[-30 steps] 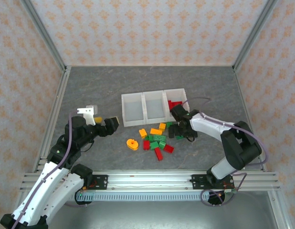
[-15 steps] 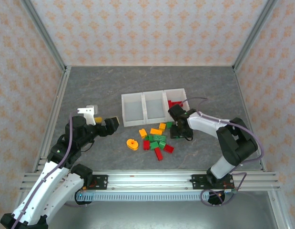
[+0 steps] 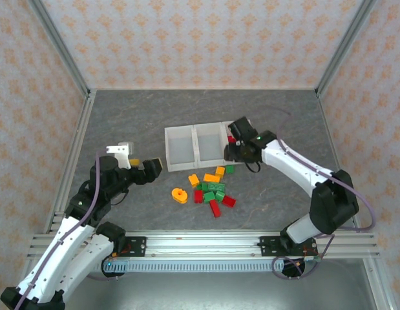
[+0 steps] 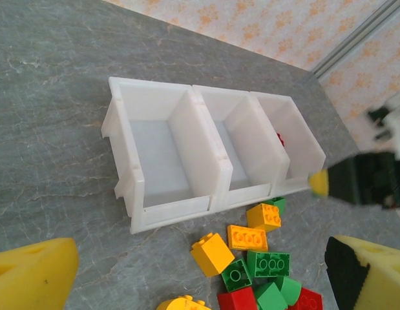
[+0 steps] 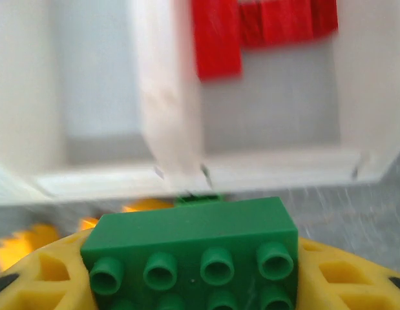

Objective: Sort the legos into containers by color
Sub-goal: Pick up the lego from the center of the table, then place the lego in the container.

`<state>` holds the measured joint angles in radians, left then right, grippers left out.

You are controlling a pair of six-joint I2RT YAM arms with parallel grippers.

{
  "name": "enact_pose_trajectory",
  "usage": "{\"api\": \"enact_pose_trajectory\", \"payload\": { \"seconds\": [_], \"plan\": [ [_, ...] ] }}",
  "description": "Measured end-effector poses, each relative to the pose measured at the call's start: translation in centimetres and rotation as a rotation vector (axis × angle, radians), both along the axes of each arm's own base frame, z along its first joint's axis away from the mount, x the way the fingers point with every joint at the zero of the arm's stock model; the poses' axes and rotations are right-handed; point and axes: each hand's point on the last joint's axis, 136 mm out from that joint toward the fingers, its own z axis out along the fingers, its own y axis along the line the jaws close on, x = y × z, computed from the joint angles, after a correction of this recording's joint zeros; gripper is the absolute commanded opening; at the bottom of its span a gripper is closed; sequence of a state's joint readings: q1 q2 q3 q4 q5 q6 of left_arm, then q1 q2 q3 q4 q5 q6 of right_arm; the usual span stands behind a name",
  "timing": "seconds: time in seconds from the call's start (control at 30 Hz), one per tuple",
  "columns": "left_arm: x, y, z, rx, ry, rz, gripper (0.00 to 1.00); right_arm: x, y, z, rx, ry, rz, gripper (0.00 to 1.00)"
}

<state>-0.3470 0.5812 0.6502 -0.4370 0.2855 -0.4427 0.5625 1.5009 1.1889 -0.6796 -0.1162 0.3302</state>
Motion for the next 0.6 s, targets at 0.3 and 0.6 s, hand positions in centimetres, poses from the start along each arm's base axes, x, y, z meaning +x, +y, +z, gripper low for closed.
{"api": "enact_pose_trajectory", "payload": {
  "seconds": [0.3,0.6],
  "plan": [
    [-0.1,-0.4,-0.5,-0.005,0.019,-0.022,0.99,8.9,6.3,4.6,0.13,-0.155,0.021,0.34],
    [-0.3,-0.8,-0.4,-0.01,0.018,-0.045,0.99,10.8,8.3,-2.9,0.084,-0.022,0.041,0.52]
  ]
}}
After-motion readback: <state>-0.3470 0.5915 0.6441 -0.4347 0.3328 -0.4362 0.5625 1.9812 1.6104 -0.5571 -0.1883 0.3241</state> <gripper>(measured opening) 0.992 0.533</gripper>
